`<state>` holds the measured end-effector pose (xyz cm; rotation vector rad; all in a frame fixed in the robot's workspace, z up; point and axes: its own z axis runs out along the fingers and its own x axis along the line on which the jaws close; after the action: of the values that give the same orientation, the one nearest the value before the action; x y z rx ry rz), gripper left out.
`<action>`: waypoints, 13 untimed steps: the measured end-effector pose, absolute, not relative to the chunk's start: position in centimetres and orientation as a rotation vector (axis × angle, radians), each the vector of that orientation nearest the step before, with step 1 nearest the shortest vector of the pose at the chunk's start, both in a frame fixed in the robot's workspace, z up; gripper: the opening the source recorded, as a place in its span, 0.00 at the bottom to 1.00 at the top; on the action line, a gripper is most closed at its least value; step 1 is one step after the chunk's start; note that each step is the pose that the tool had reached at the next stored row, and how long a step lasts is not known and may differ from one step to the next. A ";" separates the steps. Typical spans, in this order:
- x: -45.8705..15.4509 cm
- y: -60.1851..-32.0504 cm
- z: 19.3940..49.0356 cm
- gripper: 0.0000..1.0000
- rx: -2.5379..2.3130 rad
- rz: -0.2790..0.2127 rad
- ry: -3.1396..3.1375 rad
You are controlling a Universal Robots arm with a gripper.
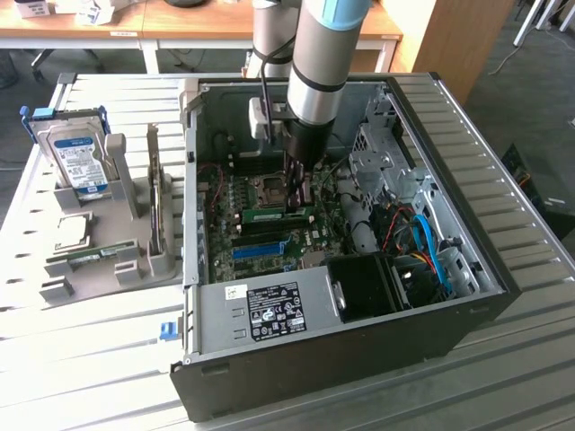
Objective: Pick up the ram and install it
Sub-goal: 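Insert the ram into the slot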
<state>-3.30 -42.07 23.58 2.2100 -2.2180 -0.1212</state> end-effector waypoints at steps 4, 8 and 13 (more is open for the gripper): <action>-3.3 -42.1 23.6 0.12 2.218 -0.113 -2.218; -3.3 -42.1 23.6 0.12 2.222 -0.109 -2.217; -3.5 -42.1 23.6 0.12 2.224 -0.106 -2.218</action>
<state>-3.49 -42.10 23.59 2.2241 -2.2180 -0.1055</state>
